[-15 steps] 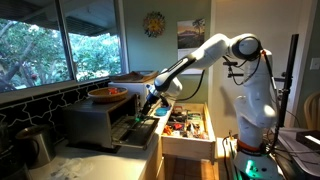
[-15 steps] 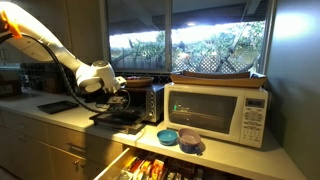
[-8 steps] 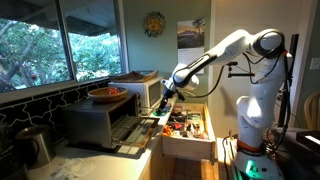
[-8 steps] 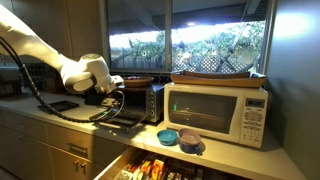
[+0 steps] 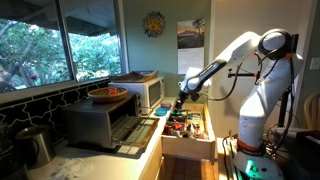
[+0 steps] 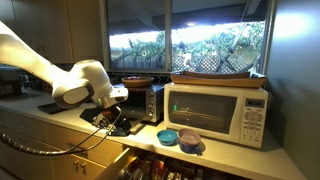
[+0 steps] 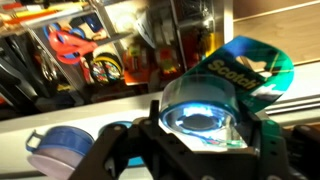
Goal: Remove the green pack from the open toaster oven and put it in the open drawer.
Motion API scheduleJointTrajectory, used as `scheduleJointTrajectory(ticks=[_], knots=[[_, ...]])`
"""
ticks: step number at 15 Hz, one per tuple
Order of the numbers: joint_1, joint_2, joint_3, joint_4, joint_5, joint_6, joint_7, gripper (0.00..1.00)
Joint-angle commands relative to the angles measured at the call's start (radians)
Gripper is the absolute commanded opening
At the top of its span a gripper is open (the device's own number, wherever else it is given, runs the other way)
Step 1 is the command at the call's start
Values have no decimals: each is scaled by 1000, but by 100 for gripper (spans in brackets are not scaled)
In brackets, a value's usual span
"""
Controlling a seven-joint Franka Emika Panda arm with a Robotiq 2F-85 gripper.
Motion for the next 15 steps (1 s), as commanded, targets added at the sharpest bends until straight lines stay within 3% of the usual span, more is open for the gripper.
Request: scheduleJointTrajectory(ticks=[1,6,7,11,12,14,15], knots=[[-129,104,11,-5,-132,35,156,47],[-300,272,36,-5,-339,95,438,47],[-227,212,-17,-4,-277,68,324,72],[-253,275,-11,1,-321,83,410,72],[-253,275,-9,3,-321,83,412,47],[-250,329,9,43,-339,94,482,47],[-271,364,31,64,-401,111,568,47]])
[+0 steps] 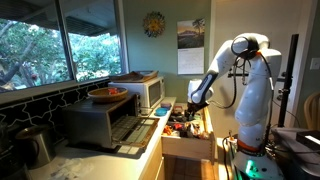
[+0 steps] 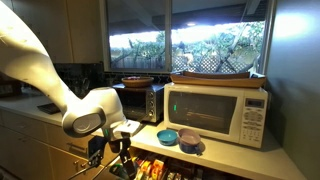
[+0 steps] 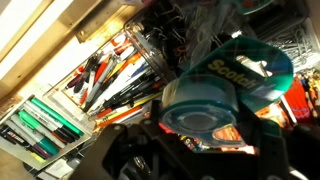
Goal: Remove the green pack from the open toaster oven and put it in the open drawer.
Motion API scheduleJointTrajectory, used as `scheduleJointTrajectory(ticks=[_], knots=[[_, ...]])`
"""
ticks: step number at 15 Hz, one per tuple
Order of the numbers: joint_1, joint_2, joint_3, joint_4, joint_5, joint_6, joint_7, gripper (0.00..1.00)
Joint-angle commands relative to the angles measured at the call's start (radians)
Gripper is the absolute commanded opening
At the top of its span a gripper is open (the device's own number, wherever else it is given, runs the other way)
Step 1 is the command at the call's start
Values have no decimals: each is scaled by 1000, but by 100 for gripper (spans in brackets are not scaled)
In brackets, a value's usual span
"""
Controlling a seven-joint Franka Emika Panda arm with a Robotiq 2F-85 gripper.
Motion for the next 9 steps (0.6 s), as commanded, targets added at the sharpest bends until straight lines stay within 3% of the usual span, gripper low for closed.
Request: scheduleJointTrajectory(ticks=[1,4,7,9], knots=[[8,107,17,70,-99,13,182,47],[31,190,3,123,-234,-25,376,47],[101,279,-62,174,-289,-83,511,47],[152,333,-104,202,-257,-112,551,47]])
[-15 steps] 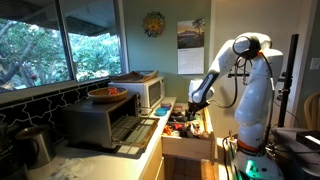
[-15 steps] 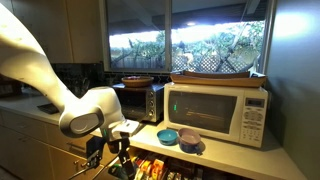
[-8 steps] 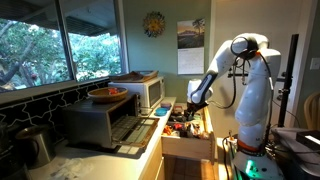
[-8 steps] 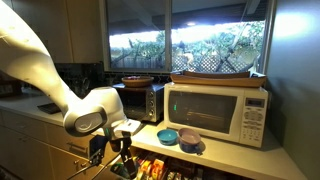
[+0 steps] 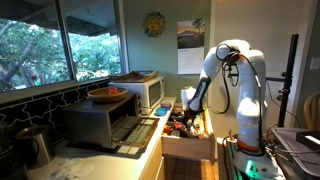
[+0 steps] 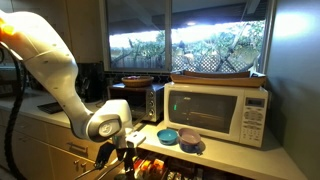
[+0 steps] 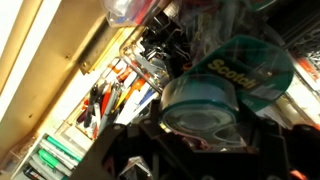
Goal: Remove the green pack from the open toaster oven and put it in the open drawer.
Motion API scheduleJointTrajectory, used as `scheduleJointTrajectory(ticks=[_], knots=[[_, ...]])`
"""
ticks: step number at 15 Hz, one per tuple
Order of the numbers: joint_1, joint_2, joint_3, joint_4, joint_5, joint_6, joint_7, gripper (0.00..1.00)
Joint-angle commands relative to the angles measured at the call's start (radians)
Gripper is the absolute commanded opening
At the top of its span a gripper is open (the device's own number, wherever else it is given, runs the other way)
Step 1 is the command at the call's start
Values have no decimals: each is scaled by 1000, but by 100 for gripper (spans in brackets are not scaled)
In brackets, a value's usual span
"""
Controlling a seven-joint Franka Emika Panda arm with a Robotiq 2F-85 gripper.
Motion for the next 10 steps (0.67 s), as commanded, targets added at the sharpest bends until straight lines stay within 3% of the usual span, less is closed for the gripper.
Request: scheduleJointTrajectory(ticks=[1,5,10], knots=[[96,123,-85,79,19,-57,95,47],[155,223,-130,125,128,-9,94,47],[194,303,-134,185,284,38,27,47]])
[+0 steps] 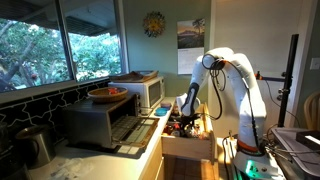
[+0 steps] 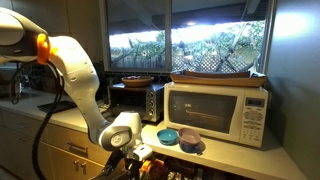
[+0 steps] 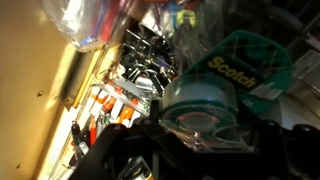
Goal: Remove the green pack from the open toaster oven and put it in the open drawer.
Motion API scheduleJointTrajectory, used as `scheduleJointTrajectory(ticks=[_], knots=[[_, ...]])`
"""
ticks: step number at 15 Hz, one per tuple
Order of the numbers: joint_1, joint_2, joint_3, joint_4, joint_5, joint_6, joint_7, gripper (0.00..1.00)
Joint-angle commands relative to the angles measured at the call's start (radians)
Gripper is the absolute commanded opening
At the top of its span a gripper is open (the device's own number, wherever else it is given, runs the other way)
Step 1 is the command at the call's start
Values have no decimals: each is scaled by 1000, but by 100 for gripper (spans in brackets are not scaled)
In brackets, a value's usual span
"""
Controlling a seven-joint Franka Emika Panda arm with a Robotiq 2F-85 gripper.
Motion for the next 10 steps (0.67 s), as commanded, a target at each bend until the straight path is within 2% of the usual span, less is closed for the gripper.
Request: scheduleJointTrajectory(ticks=[1,5,10], knots=[[45,68,-29,50,89,50,-53,47],[86,113,-61,96,103,47,-100,47],[108,147,-62,136,123,51,-187,47]])
